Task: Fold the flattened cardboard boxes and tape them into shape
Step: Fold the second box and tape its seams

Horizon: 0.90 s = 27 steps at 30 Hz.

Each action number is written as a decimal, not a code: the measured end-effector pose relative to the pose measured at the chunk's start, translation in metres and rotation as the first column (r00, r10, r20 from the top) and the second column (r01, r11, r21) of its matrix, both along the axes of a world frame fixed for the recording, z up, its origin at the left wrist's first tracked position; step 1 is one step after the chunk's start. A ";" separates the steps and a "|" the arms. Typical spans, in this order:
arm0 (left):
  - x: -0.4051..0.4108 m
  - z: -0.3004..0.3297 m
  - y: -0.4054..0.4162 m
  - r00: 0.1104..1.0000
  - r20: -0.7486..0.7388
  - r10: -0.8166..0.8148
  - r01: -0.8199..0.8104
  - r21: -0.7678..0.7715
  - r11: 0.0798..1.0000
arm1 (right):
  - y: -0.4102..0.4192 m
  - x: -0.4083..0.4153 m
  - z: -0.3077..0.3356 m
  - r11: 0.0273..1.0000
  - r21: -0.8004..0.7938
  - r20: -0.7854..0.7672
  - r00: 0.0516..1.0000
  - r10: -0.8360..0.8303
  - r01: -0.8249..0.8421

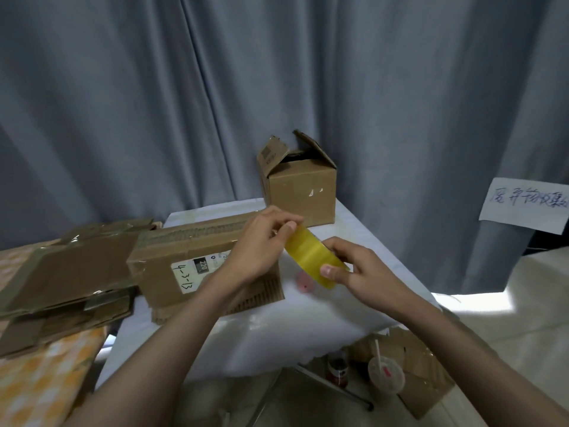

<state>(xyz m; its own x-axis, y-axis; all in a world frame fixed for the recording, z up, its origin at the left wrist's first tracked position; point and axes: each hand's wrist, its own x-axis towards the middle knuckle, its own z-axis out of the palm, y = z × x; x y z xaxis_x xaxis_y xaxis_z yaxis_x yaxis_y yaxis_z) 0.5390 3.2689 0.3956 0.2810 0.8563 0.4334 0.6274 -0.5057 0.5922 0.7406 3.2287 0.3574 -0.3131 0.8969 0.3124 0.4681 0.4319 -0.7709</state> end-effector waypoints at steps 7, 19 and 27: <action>-0.002 0.006 -0.016 0.972 0.234 0.036 -0.044 0.029 0.999 | -0.009 0.004 0.005 0.996 -0.026 -0.075 0.994 0.079 -0.081; -0.026 0.023 -0.022 0.928 0.312 0.202 -0.170 -0.128 0.977 | -0.013 -0.021 0.026 0.989 -0.092 -0.119 0.985 -0.125 0.114; -0.041 0.048 0.003 0.929 0.359 0.085 0.059 -0.372 0.926 | -0.014 -0.041 0.036 0.967 -0.255 -0.348 0.933 -0.089 -0.003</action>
